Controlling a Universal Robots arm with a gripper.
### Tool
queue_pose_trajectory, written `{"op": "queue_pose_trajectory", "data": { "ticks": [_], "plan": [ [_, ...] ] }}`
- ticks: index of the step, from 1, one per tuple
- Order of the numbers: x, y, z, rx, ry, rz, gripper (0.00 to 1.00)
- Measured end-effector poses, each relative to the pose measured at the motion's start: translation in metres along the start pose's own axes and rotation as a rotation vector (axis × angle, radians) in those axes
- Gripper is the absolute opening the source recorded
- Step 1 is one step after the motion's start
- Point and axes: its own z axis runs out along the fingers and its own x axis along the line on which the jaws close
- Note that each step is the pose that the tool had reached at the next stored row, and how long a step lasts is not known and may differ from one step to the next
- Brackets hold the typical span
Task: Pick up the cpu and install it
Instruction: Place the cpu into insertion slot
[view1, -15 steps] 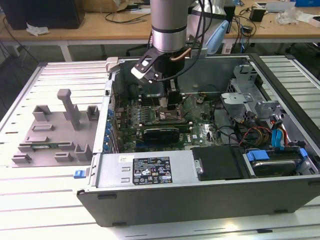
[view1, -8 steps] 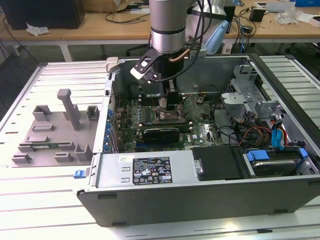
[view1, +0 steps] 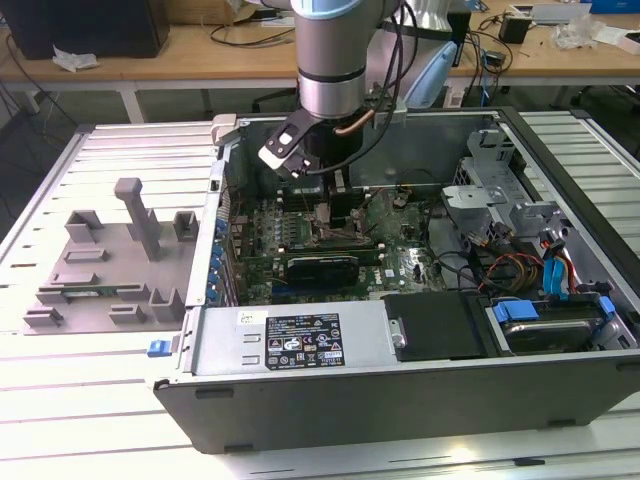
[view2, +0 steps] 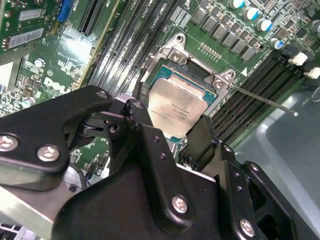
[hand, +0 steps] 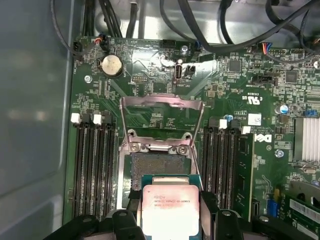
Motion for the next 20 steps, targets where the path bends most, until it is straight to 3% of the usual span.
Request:
{"op": "queue_pose_trajectory", "data": {
  "ticks": [2,6,20],
  "plan": [
    [0.0003,-0.0001,0.0039,0.0003,-0.0067,-0.003,0.55],
    [0.0058,0.0000,0.0066,0.0006,-0.0113,-0.003,0.55],
    [0.0065,0.0032,0.0207,0.0006,-0.0123,-0.001,0.55]
  ]
}}
